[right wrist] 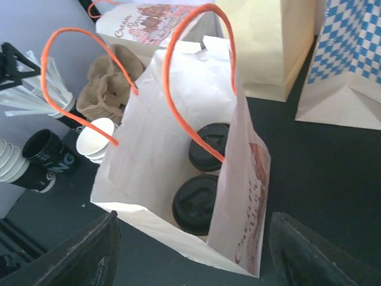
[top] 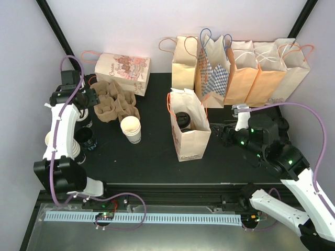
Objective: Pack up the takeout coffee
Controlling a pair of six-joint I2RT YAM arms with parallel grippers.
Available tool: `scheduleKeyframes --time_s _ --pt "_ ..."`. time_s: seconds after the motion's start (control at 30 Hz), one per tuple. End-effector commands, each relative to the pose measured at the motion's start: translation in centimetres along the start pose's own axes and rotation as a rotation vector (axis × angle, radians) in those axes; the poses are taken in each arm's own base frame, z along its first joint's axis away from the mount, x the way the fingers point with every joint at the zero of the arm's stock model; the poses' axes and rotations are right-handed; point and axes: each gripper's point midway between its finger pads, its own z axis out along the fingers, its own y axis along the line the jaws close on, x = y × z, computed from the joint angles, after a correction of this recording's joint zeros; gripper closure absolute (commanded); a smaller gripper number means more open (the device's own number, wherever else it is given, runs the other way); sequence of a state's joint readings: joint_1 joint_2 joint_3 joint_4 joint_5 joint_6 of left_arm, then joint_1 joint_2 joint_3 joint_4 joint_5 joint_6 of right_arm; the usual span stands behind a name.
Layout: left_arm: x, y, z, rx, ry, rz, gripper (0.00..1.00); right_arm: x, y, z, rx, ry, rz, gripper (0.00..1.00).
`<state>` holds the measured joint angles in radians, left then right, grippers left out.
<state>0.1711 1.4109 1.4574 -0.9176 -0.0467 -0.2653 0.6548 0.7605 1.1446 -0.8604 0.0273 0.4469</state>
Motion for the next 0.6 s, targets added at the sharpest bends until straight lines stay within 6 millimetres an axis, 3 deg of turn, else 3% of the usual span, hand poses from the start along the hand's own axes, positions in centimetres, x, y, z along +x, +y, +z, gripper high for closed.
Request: scheduleKeyframes --time_s 0.0,0.23,0.57 --pt "-1.6 2.2 0.1 -0.122 -0.030 0.028 0.29 -1.0 1.7 -0.1 -0.091 -0.029 -0.036 0.29" --pt "-1.4 3.4 2.4 -0.192 0.028 0.024 0.36 -0.6 2.5 0.8 -0.125 0.004 -0.037 0.29" --pt "-0.8 3.7 5.4 -0.223 0.084 0.018 0.55 -1.1 2.5 0.7 -0.122 -0.013 -0.051 0.29"
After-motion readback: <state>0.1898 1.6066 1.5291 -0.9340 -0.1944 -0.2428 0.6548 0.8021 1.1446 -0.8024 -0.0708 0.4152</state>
